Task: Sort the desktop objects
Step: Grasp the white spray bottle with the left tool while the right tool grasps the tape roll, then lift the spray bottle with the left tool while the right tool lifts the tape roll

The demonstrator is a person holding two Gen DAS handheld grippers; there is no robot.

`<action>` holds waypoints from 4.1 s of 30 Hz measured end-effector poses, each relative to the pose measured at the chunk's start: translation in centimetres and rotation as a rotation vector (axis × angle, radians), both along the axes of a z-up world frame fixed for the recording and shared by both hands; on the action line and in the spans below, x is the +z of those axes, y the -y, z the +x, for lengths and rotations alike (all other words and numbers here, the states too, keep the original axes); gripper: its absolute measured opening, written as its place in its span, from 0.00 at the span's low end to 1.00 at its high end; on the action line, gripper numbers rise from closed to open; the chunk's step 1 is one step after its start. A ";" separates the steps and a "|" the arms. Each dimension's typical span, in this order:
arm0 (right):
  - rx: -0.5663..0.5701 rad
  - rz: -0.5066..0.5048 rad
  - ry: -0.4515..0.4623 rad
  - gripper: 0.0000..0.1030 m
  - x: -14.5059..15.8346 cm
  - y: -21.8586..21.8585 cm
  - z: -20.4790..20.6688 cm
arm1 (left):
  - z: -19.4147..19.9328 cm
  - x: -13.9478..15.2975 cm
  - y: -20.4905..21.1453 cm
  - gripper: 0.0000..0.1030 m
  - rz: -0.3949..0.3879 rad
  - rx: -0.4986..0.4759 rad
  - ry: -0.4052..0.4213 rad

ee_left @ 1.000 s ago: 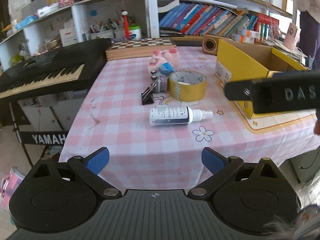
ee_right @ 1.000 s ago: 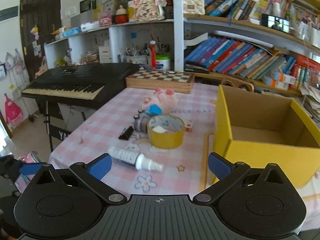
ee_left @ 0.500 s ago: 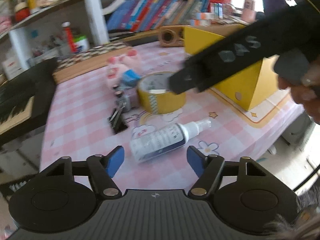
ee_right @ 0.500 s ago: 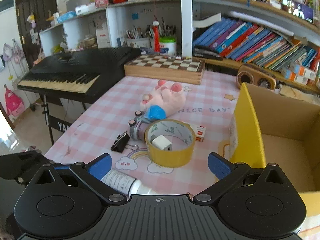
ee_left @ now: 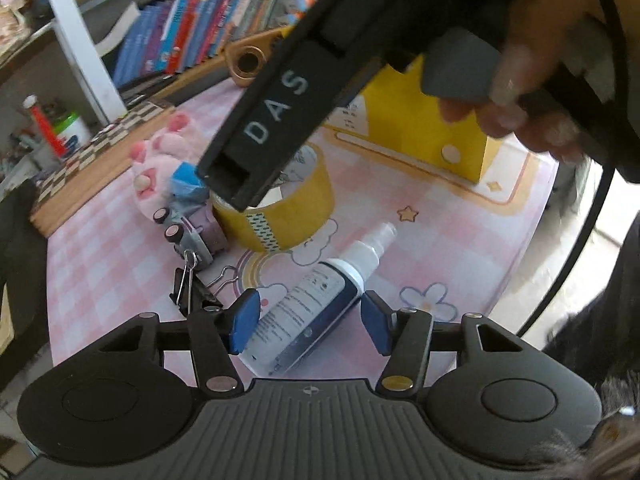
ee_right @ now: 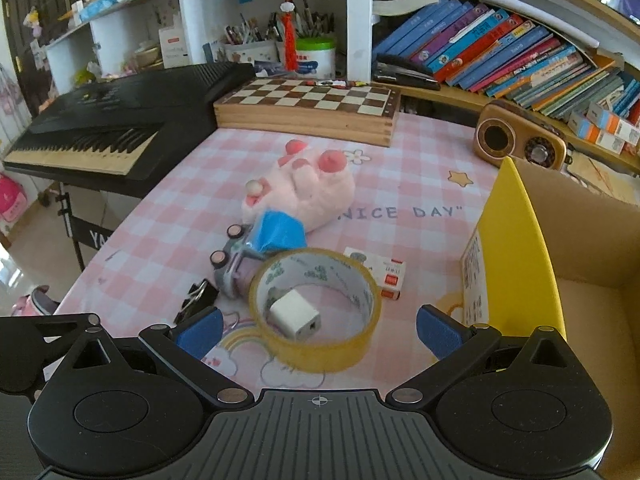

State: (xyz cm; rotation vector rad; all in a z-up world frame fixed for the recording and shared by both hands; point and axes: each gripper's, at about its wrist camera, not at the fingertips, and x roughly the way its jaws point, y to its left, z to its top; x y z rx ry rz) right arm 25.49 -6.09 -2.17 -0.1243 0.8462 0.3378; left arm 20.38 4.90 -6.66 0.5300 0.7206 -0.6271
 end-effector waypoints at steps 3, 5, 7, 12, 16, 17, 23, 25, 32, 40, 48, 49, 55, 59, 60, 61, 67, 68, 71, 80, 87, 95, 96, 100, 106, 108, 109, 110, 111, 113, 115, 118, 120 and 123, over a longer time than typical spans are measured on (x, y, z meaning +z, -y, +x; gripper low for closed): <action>0.003 -0.008 -0.013 1.00 -0.4 -0.2 0.8 | 1.1 -0.4 -0.4 0.36 0.000 0.020 -0.045; 0.006 -0.015 -0.023 1.00 -0.7 -0.3 1.1 | 1.4 -0.3 -0.8 0.34 -0.032 0.050 -0.083; 0.010 -0.020 -0.036 1.00 -1.1 -0.5 1.5 | 0.9 -0.2 -0.8 0.32 -0.024 0.056 -0.091; 0.038 -0.043 -0.047 1.00 -2.1 -1.1 2.1 | -0.9 0.1 -2.1 0.29 -0.053 0.151 -0.156; 0.067 -0.082 -0.045 1.00 -3.1 -2.1 2.7 | -1.7 0.1 -2.9 0.29 -0.102 0.240 -0.192; 0.072 -0.093 -0.044 1.00 -3.3 -2.3 2.9 | -1.7 0.1 -2.9 0.29 -0.110 0.255 -0.194; 0.096 -0.119 -0.045 0.99 -4.1 -2.7 3.7 | -1.6 -0.3 -1.8 0.31 -0.123 0.280 -0.190; 0.105 -0.113 -0.046 0.91 -4.2 -2.8 3.8 | -0.9 -0.3 -1.8 0.31 -0.136 0.287 -0.194; 0.119 -0.098 0.023 0.88 -3.0 -3.0 2.8 | -0.8 -0.1 -1.8 0.29 -0.166 0.360 -0.207; 0.105 -0.044 0.082 0.88 0.1 -2.3 1.4 | -2.3 1.3 -3.4 0.29 -0.302 0.482 -0.160; 0.095 0.002 0.148 0.88 2.8 -1.1 -1.9 | -4.4 2.4 -5.1 0.29 -0.406 0.586 -0.131; 0.094 0.011 0.153 0.88 3.2 -0.8 -2.5 | -4.7 2.5 -5.3 0.29 -0.415 0.596 -0.128; 0.102 0.060 0.166 0.88 4.6 1.0 -5.8 | -6.8 3.5 -6.3 0.29 -0.473 0.643 -0.113; 0.101 0.080 0.162 0.88 5.3 2.0 -8.3 | -9.0 4.8 -6.5 0.29 -0.504 0.658 -0.085; 0.100 0.081 0.164 0.88 5.4 2.2 -8.9 | -9.5 5.1 -6.5 0.29 -0.510 0.660 -0.081; 0.101 0.080 0.166 0.88 5.5 2.4 -9.6 | -10.1 5.4 -6.5 0.29 -0.520 0.661 -0.076; 0.086 0.086 0.154 0.88 6.1 3.7 -12.8 | -12.7 6.9 -6.2 0.29 -0.566 0.663 -0.051; 0.082 0.084 0.153 0.88 6.1 4.0 -13.3 | -13.1 7.1 -6.0 0.29 -0.564 0.654 -0.045; 0.069 0.082 0.147 0.88 6.1 4.7 -14.6 | -14.2 7.5 -5.4 0.29 -0.552 0.629 -0.033; -0.009 0.078 0.124 0.88 5.5 7.3 -18.0 | -16.4 7.9 -3.8 0.29 -0.578 0.567 -0.056; -0.106 0.086 0.072 0.88 4.6 9.9 -19.5 | -16.6 7.6 -1.6 0.29 -0.583 0.482 -0.104; -0.192 0.065 0.048 0.88 3.8 12.1 -21.2 | -16.2 7.4 0.8 0.29 -0.584 0.389 -0.143; -0.201 0.062 0.048 0.88 3.8 12.4 -21.5 | -16.2 7.4 1.1 0.29 -0.586 0.382 -0.149; -0.237 0.051 0.042 0.88 3.7 13.6 -22.0 | -15.7 7.1 2.1 0.29 -0.589 0.349 -0.174; -0.290 0.049 0.034 0.88 3.8 15.4 -22.2 | -15.0 7.0 4.0 0.29 -0.588 0.298 -0.197; -0.302 0.050 0.033 0.88 3.7 15.9 -22.2 | -14.8 7.1 4.6 0.29 -0.586 0.288 -0.200; -0.306 0.052 0.033 0.88 3.6 16.1 -22.2 | -14.7 7.1 4.8 0.29 -0.584 0.283 -0.202; -0.310 0.054 0.032 0.88 3.6 16.3 -22.2 | -14.6 7.1 5.1 0.29 -0.582 0.279 -0.204; -0.314 0.056 0.031 0.88 3.6 16.5 -22.1 | -14.5 7.2 5.3 0.29 -0.580 0.275 -0.204; -0.319 0.058 0.033 0.88 3.6 16.9 -22.0 | -14.4 7.2 5.7 0.29 -0.575 0.270 -0.205; -0.323 0.058 0.036 0.88 3.5 17.2 -21.9 | -14.2 7.2 6.1 0.29 -0.570 0.271 -0.206; -0.325 0.061 0.035 0.88 3.5 18.0 -21.7 | -14.0 7.2 6.7 0.29 -0.568 0.274 -0.209; -0.322 0.061 0.035 0.88 3.5 18.3 -21.5 | -13.8 7.3 7.3 0.29 -0.566 0.272 -0.210; -0.314 0.060 0.030 0.88 3.5 19.0 -21.2 | -13.7 7.4 8.2 0.29 -0.566 0.268 -0.210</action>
